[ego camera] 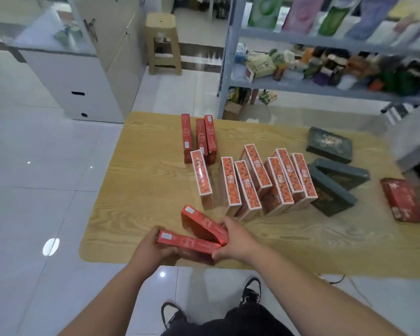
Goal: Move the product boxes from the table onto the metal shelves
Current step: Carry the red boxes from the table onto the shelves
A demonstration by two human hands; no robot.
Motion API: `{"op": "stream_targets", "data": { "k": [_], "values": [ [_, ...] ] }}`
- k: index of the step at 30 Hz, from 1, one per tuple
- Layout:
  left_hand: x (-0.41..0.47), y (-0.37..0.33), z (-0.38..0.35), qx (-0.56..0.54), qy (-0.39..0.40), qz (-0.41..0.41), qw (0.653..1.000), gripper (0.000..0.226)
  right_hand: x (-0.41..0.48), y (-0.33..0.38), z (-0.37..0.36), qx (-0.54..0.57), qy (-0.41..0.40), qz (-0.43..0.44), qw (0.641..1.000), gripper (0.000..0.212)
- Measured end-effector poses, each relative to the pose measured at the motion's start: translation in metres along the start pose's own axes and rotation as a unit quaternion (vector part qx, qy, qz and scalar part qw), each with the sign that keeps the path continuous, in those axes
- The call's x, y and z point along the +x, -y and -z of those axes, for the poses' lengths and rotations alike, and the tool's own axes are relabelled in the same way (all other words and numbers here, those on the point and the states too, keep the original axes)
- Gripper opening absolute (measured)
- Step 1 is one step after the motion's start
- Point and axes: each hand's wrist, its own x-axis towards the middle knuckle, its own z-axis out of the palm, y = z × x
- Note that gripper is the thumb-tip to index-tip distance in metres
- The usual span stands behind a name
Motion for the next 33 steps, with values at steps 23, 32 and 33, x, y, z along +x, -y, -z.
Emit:
{"op": "stream_targets", "data": {
  "k": [23, 32, 33],
  "values": [
    [-0.107, 0.031, -0.027, -0.268, -0.262, 0.127, 0.918, 0.032, -0.002, -0.061, 0.07, 0.25, 0.036, 0.03, 0.967, 0.012],
    [-0.247, 0.071, -0.145, -0.35, -0.448, 0.209, 0.796, 0.022, -0.023, -0.052, 0.04, 0.122, 0.153, 0.12, 0.973, 0.009],
    [-0.265, 0.074, -0.155, -0.357, -0.463, 0.21, 0.784, 0.021, -0.028, -0.05, 0.033, 0.101, 0.175, 0.131, 0.971, 0.01]
  ]
}}
